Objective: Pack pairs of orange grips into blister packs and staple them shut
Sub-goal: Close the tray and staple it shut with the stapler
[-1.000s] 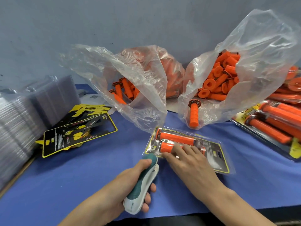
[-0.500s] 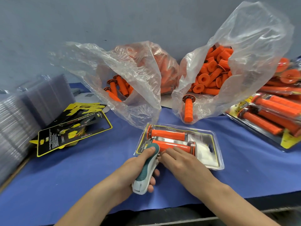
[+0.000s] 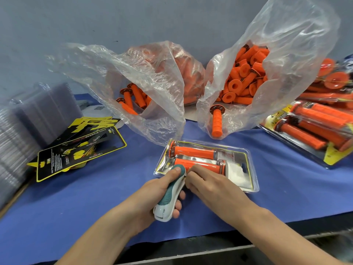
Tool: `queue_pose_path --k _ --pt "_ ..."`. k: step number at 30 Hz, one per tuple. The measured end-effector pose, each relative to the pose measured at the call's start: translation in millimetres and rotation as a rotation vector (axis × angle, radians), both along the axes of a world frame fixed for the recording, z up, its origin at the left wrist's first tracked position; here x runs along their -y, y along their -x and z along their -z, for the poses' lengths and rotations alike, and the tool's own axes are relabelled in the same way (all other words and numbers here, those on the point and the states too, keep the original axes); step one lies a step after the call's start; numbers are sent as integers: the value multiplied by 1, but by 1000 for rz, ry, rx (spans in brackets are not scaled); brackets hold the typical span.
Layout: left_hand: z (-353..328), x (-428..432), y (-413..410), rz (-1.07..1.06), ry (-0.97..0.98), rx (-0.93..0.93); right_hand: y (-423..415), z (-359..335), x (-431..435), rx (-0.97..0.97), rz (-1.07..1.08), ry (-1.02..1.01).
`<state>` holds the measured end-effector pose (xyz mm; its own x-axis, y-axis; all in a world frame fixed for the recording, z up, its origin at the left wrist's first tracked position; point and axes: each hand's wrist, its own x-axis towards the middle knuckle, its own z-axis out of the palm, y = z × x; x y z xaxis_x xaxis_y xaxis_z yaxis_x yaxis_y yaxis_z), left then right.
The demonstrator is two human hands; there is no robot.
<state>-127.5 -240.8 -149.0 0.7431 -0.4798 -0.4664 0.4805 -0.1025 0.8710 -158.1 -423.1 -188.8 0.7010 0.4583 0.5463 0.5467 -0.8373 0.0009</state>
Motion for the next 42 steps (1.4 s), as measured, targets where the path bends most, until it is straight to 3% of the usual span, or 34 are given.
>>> queue_pose_path --k 3,7,12,20,26,32,38,42 --pt "0 0 2 -2 -17 8 1 3 -2 52 38 30" --pt "-1 3 5 -9 -3 18 1 2 -6 123 242 68" --pt "0 5 12 -9 41 -7 -2 -2 -17 195 235 117" --pt "0 11 11 -81 36 -29 -2 -9 -16 56 194 28" --pt "1 14 12 -85 61 -43 -4 -5 -14 61 224 36" --pt "-8 -22 12 68 -1 -106 -5 2 -12 25 285 -51" --pt "-22 -92 7 29 -218 93 -7 6 -9 45 273 -10" --pt "-33 -92 1 -132 -95 242 -7 7 -6 58 250 51"
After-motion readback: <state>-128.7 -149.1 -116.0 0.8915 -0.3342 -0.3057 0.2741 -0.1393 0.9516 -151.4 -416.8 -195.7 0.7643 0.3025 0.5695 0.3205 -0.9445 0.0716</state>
